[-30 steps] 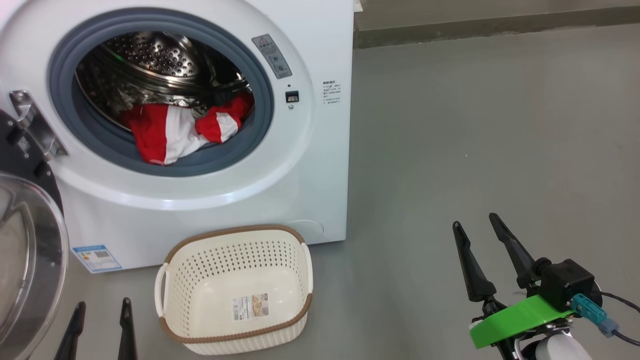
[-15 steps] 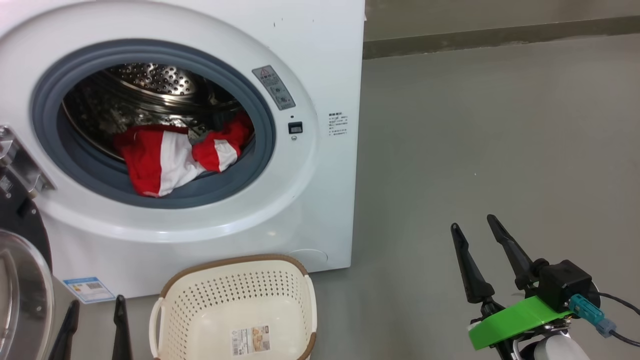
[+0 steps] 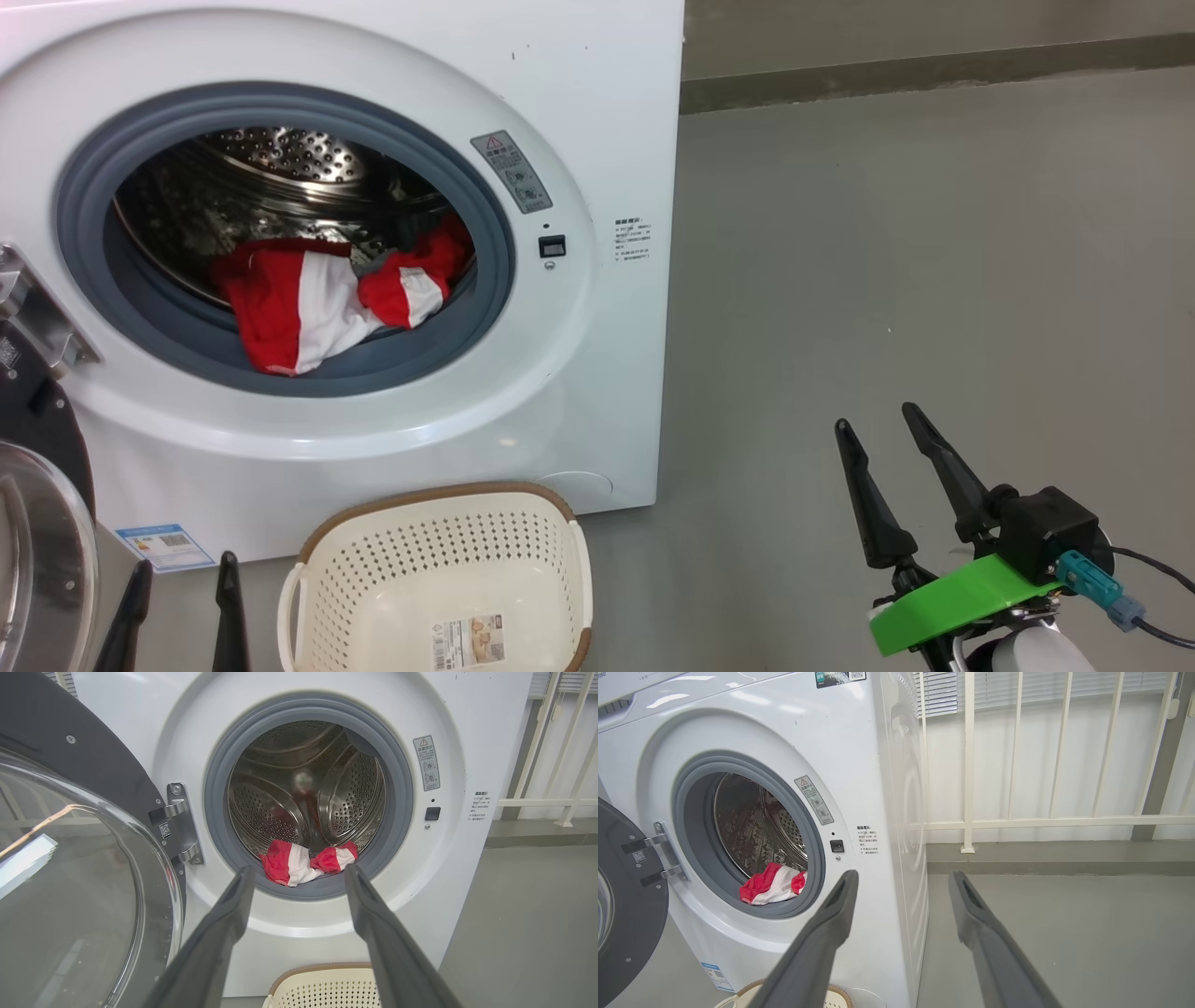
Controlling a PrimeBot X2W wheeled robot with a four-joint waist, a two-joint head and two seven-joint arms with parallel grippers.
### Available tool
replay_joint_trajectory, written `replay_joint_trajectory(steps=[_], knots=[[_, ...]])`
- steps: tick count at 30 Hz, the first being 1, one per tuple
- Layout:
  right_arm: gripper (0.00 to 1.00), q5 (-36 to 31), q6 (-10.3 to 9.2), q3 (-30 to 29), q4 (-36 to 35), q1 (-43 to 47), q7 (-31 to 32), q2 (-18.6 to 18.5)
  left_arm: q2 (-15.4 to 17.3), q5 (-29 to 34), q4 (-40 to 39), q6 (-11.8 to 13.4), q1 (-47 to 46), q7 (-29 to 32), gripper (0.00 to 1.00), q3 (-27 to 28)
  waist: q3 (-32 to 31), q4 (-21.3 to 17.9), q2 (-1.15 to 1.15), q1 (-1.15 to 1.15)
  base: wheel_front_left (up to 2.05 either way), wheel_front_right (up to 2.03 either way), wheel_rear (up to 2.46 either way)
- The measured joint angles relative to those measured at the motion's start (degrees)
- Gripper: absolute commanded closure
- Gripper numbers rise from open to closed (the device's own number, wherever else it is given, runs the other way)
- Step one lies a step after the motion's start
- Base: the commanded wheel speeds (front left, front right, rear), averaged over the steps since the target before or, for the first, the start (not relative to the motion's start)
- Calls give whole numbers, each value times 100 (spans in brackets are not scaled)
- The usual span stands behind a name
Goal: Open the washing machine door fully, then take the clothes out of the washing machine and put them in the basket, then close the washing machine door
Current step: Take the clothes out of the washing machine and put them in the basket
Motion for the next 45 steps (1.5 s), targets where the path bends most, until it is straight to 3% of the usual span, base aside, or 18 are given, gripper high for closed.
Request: replay_joint_trajectory(steps=[33,45], knots=[[0,18,0,13,-13,1,0,0,-12,3,92,1,-42,0,0,3,86,42,0,0,0,0,0],[0,18,0,-1,-86,-4,0,1,-18,-8,301,-3,-834,0,0,57,365,113,0,0,0,0,0]])
